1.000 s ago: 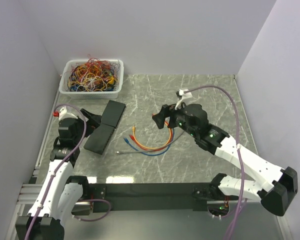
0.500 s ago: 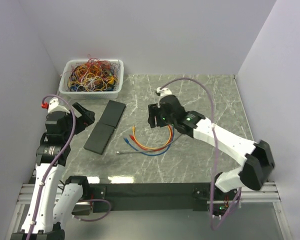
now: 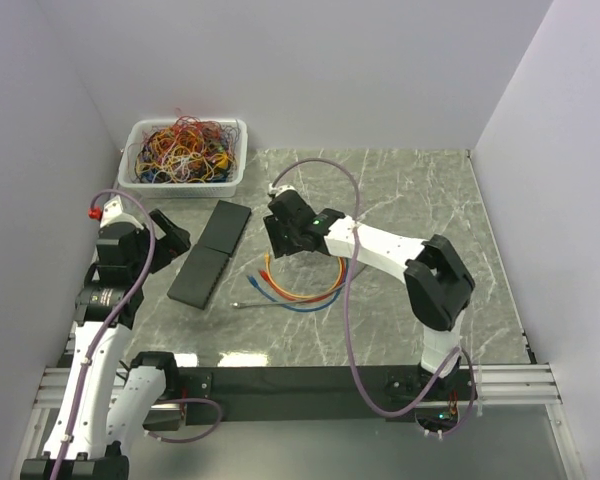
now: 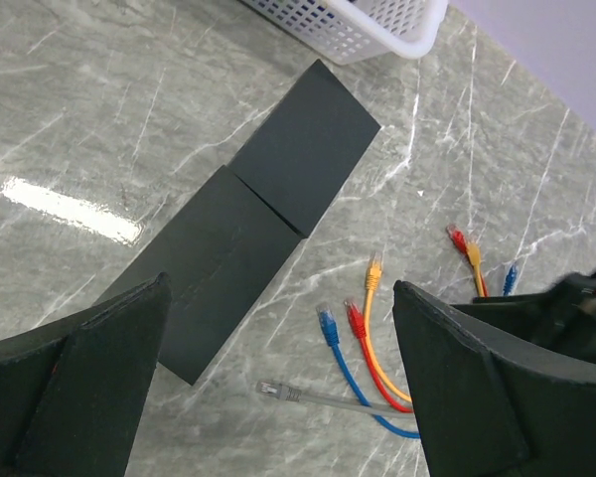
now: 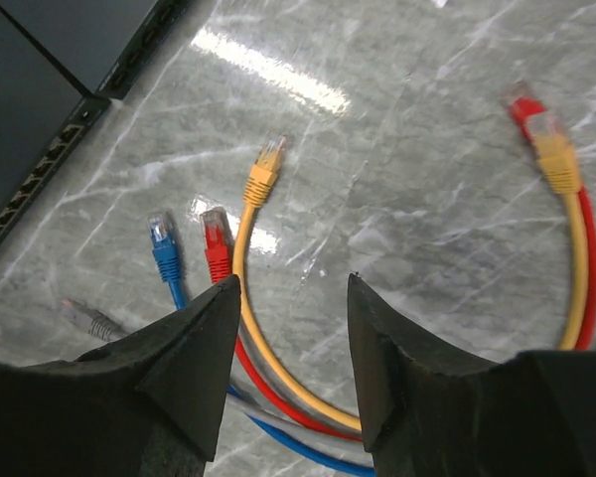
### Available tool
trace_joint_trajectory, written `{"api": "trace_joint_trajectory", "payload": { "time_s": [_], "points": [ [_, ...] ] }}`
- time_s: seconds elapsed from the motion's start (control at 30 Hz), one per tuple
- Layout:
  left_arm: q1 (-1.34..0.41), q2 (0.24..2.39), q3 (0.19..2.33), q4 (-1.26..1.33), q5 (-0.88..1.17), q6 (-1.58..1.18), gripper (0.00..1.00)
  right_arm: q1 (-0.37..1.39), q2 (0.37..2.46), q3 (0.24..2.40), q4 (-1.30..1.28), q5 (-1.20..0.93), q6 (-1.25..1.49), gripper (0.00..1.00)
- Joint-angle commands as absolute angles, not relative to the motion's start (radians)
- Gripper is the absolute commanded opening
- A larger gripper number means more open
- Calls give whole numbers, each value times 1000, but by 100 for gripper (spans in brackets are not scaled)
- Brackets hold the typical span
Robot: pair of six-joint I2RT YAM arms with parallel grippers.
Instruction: Insert the plug into the switch port
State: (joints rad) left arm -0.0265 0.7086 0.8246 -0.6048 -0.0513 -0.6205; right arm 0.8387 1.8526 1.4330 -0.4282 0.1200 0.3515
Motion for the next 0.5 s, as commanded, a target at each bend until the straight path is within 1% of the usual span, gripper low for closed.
{"api": "trace_joint_trajectory", "payload": {
  "time_s": [0.0, 0.13, 0.2, 0.27, 0.47],
  "points": [
    [-21, 689, 824, -592, -67, -603, 99, 865, 1881, 1508, -437, 150, 370, 54],
    [-20, 684, 824, -592, -57, -600, 98, 879, 1916, 1535, -439, 156, 387, 54],
    [-21, 675, 822, -592, -58, -604, 98, 890, 1945, 1557, -448, 173, 393, 52],
    [-20, 666, 821, -592, -61, -604, 98, 894, 1979, 1574, -459, 178, 399, 49],
    [-21, 657, 819, -595, -66, -611, 97, 900, 2055, 1623, -483, 198, 420, 47]
  ]
}}
